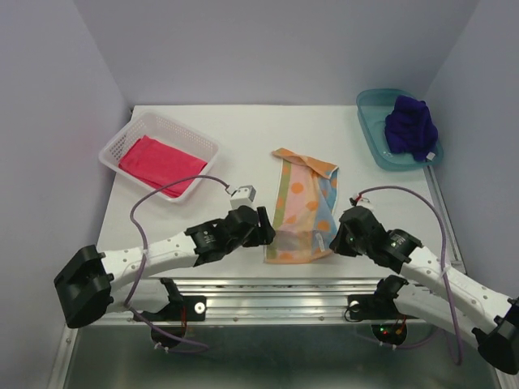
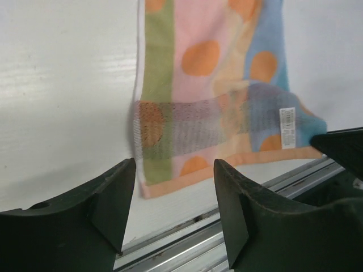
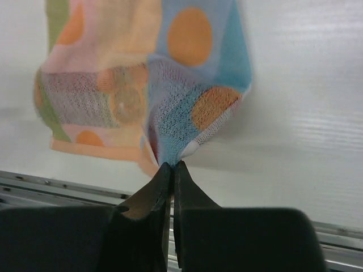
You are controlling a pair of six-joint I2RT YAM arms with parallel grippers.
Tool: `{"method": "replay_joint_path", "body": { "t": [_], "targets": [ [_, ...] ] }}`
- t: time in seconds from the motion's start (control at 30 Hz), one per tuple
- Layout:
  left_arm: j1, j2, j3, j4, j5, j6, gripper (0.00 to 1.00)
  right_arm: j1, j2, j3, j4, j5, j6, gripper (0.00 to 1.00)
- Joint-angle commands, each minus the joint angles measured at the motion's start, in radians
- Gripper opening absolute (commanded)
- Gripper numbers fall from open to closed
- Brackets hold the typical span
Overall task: Fold and stack the towels
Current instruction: Flatten out the crumpled towel
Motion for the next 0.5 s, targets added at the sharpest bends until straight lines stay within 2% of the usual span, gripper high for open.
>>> {"method": "replay_joint_path", "body": {
  "t": [0.0,0.03,0.07,0.2,0.33,0.47],
  "targets": [
    [-0.038,0.053,-0.036,-0.061,0.026,-0.089,0.7,0.009,-0.035,-0.103,0.048,-0.137,0.056,0.01],
    [-0.045,0.091,-0.045,-0.067,0.022,-0.098,0.81,0.011,-0.029,-0.113,0.071,-0.163,0.052,0.01],
    [-0.048,0.111,-0.045,-0.076,0.014,-0.109,0.83,0.009,-0.019,-0.119,0.104,-0.178,0.052,0.01],
    [-0.058,0.25,-0.003,-0.104,0.012,-0.117,0.83,0.009,0.037,-0.128,0.105,-0.16,0.05,0.01],
    [-0.095,0.332,0.063,-0.167,-0.008,-0.121,0.76,0.009,0.052,-0.136,0.099,-0.146,0.048,0.01],
    [-0.108,0.346,0.077,-0.282,-0.058,-0.164,0.76,0.009,0.037,-0.137,0.102,-0.136,0.047,0.01]
  ]
}}
